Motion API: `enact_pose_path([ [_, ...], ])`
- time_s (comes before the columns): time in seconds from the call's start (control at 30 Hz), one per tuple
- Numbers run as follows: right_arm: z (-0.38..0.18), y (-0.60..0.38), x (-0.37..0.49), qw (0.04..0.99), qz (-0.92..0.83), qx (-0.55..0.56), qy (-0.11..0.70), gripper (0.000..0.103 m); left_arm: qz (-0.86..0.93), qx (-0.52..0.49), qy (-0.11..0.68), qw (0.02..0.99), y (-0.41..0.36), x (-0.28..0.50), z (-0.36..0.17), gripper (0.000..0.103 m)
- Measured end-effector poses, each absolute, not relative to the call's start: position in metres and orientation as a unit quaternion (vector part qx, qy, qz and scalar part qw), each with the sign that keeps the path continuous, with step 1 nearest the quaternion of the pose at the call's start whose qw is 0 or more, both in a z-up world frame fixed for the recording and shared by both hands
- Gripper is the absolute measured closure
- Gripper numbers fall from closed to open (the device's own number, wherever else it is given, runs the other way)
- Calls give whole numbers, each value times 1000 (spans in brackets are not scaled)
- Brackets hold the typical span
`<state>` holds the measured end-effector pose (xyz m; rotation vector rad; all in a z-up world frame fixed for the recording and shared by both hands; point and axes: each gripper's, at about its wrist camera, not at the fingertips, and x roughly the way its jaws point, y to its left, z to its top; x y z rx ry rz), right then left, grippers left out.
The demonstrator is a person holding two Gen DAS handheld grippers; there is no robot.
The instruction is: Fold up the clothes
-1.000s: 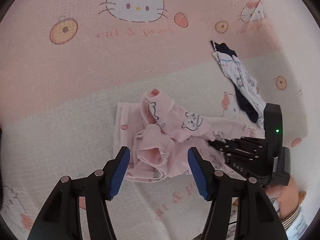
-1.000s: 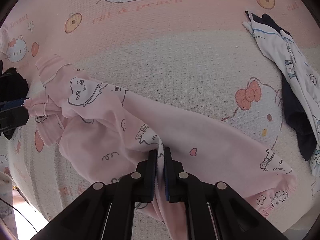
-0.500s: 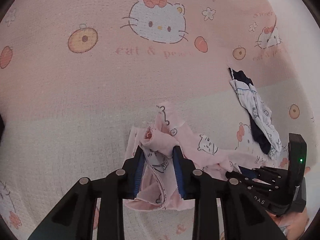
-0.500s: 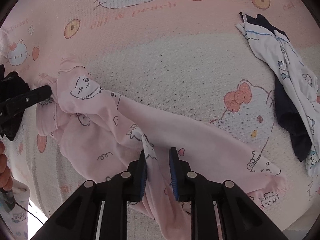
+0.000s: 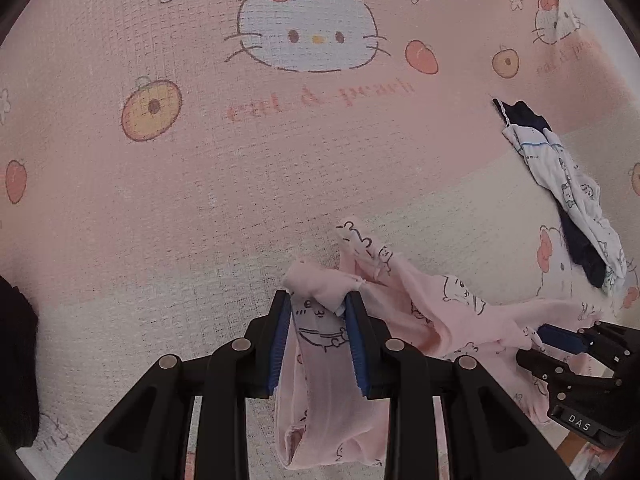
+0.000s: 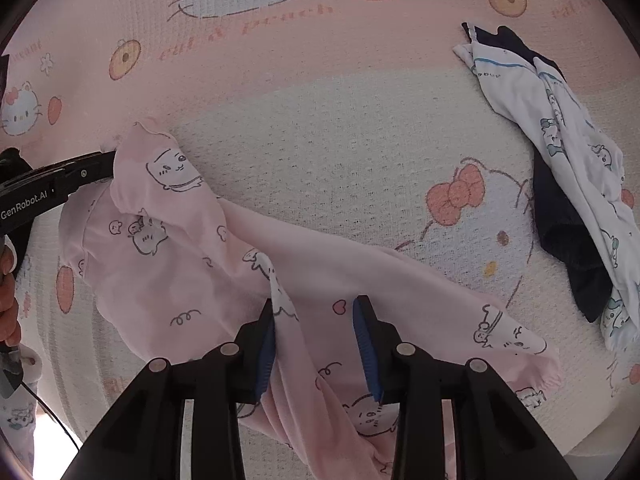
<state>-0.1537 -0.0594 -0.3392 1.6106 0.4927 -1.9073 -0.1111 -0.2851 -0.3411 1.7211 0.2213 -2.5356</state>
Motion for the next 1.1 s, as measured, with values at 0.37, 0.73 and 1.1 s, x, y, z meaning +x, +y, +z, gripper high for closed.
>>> enact_pose_path([
  [0.37, -318, -41, -156, 310, -740, 579, 146, 38, -798, 575, 179, 3, -294, -81, -309, 51],
  [0.73, -314, 15, -148, 311, -770, 553, 67, 38, -814, 571, 106, -19, -249, -53, -288, 51],
  [1.1, -307, 76, -100, 356, -764, 501, 193, 37, -811, 574, -85, -77, -148, -31, -284, 51],
])
